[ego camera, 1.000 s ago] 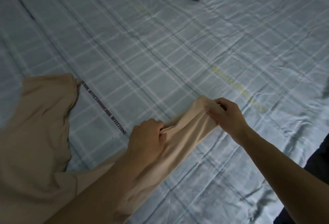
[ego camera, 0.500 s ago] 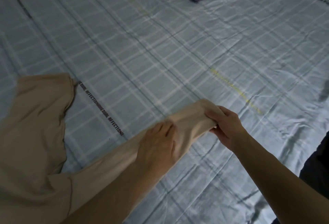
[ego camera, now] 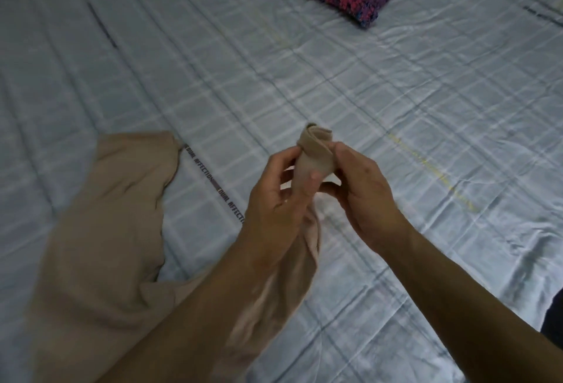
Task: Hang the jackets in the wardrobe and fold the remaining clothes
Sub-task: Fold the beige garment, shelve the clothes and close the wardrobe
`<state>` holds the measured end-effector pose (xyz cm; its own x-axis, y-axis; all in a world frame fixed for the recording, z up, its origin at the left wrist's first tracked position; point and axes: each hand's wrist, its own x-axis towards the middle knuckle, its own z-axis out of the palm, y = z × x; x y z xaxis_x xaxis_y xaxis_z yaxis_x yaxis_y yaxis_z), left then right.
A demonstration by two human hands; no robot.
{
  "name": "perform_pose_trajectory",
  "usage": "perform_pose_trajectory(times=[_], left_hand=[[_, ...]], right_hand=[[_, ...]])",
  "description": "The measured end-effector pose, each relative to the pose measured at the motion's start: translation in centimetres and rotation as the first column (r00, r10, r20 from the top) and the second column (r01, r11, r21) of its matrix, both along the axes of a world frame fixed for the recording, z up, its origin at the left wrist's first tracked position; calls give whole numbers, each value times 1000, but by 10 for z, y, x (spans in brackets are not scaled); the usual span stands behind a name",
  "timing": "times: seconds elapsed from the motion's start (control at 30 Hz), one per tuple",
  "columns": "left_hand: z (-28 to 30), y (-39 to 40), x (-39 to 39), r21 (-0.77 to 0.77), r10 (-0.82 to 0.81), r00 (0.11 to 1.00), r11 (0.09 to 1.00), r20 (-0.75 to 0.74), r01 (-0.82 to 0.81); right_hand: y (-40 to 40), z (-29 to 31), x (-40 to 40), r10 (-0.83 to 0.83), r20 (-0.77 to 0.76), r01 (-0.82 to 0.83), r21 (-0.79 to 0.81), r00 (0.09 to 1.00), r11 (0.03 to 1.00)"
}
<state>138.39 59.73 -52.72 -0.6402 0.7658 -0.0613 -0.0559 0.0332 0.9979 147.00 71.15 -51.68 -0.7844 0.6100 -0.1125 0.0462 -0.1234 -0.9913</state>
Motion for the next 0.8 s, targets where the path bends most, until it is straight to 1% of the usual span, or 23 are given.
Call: perform_pose_trajectory(times=[0.03,0.1,0.17,0.2,0.23,0.3,0.33,0.4,0.43,0.47,0.5,0.53,0.57,0.6,0.63,0.67,0.7,0.73,0.77,0.8], left_hand=[[8,-10,-11,-9,28,999,1000,-21,-28],[23,-30,-35,-22,108,989,994,-106,-111],[37,-50,-61,7,219,964,975,-147,-221],[45,-59,-74,35,283,949,959,-138,-281],[52,-70,-88,56,342,931,940,-128,-337],[62,-94,-119,77,421,903,906,-87,-416],[64,-105,-137,70,436,898,899,-52,-432],[64,-121,-177,16,427,904,904,21,-427],[60,-127,-198,-25,424,904,906,50,-423],[52,-131,-219,-79,439,897,897,59,-434],[39,-134,-240,-156,470,882,874,28,-461],[24,-136,-257,-279,492,867,825,-75,-492],[8,-140,-269,-433,474,849,731,-233,-527],[-9,-147,-274,-562,405,835,618,-372,-550],[-22,-153,-271,-618,326,836,565,-442,-547],[-36,-162,-263,-633,256,845,570,-469,-524],[-49,-172,-253,-623,184,845,601,-502,-500],[-62,-182,-240,-603,91,822,635,-562,-483],[-75,-192,-224,-588,-16,777,664,-629,-462],[-86,-201,-208,-576,-123,707,684,-696,-447]], right_hand=[[-11,9,-10,68,2,-68,82,998,994],[-33,23,-29,214,33,-216,215,976,953],[-55,34,-58,327,95,-338,369,940,866],[-65,38,-79,357,136,-379,435,924,817],[-75,41,-102,358,175,-397,470,917,788],[-94,48,-149,342,259,-428,487,903,761],[-103,50,-166,335,290,-442,522,896,730],[-118,51,-186,335,333,-471,653,882,593],[-124,49,-190,364,322,-479,691,874,541],[-130,43,-196,400,302,-488,689,865,535],[-134,35,-202,419,307,-507,674,854,538],[-137,24,-208,422,339,-532,665,841,525],[-139,10,-214,410,392,-562,659,823,500],[-140,-8,-217,390,464,-605,649,795,462],[-140,-23,-213,360,521,-633,647,774,424],[-141,-38,-207,339,554,-649,656,760,385],[-144,-56,-200,331,580,-667,661,745,344],[-150,-74,-191,323,611,-690,661,723,295],[-157,-90,-183,311,651,-720,648,692,246],[-166,-106,-176,290,692,-749,629,661,205]])
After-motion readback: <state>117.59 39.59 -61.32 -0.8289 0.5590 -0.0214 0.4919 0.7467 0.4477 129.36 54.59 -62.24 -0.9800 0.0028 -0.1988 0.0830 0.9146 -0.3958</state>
